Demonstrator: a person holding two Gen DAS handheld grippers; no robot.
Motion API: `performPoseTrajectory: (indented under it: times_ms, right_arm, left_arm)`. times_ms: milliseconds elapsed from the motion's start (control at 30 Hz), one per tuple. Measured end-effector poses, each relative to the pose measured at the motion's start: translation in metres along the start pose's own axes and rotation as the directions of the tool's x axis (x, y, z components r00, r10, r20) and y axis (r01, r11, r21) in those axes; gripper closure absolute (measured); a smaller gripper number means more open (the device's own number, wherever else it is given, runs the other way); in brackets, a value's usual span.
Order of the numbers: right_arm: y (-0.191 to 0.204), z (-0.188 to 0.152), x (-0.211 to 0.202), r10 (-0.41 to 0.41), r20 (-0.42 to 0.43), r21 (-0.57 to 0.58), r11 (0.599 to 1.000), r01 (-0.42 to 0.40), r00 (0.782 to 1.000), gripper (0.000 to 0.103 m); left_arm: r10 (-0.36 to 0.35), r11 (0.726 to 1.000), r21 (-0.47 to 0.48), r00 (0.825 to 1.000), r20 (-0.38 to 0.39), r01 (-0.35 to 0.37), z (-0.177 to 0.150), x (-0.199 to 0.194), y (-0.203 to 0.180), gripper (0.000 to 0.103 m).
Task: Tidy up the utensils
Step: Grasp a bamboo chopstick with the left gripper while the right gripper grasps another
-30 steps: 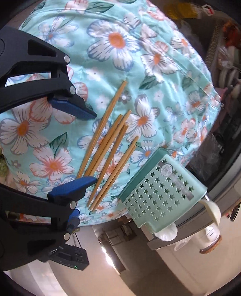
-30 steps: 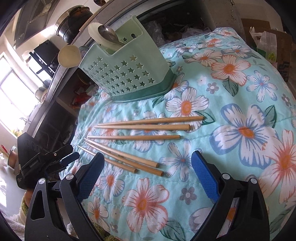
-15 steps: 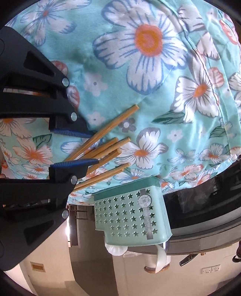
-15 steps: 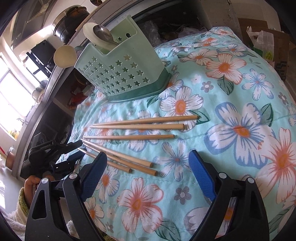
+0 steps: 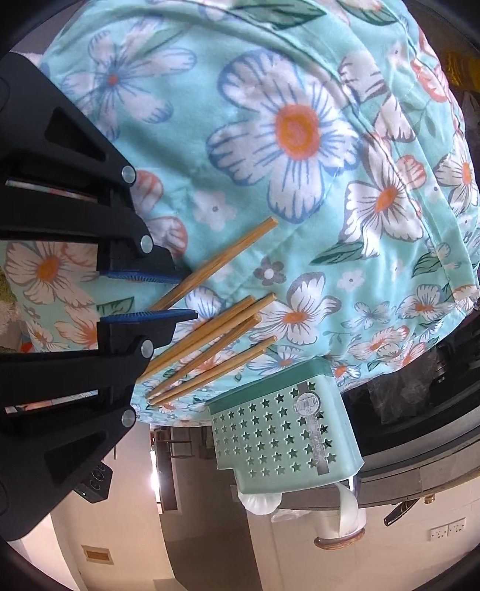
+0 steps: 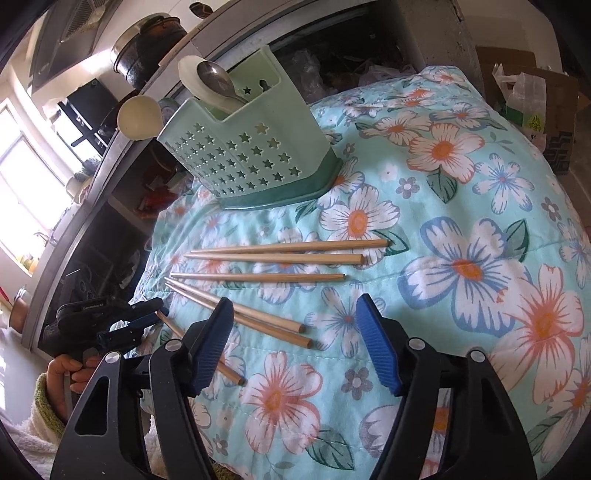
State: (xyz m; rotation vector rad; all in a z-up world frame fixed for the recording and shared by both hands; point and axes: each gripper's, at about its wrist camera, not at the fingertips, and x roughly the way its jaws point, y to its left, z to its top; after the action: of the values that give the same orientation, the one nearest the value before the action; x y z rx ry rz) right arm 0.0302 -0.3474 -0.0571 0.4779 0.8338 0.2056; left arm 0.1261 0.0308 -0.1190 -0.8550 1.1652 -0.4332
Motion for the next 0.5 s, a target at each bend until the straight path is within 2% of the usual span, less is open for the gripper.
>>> performPoseTrajectory:
  times_ms: [100,200,333,500]
  right_arm:
    - [0.019,0.004,0.000,0.022,-0.012,-0.099,0.995,-0.023,1.000,0.051]
    - [0.046,0.007,0.008,0.066,-0.050,-0.222,0.972,-0.076,0.997,0.062]
    - [0.084,0.010,0.026,0.137,-0.121,-0.356,0.919,-0.172,0.983,0.074]
    - [0.117,0.014,0.063,0.142,-0.219,-0.474,0.849,-0.233,0.965,0.082]
  left_arm:
    - [0.022,0.999,0.031,1.000,0.001,-0.022,0.000,-0.009,0.004,0.090]
    - [0.044,0.997,0.070,0.999,0.015,-0.045,0.000,-0.016,0.006,0.089]
    - [0.064,0.991,0.118,0.997,0.035,-0.067,-0.002,-0.017,0.003,0.088]
    - [0.064,0.986,0.152,0.997,0.050,-0.071,-0.004,-0.016,0.001,0.087]
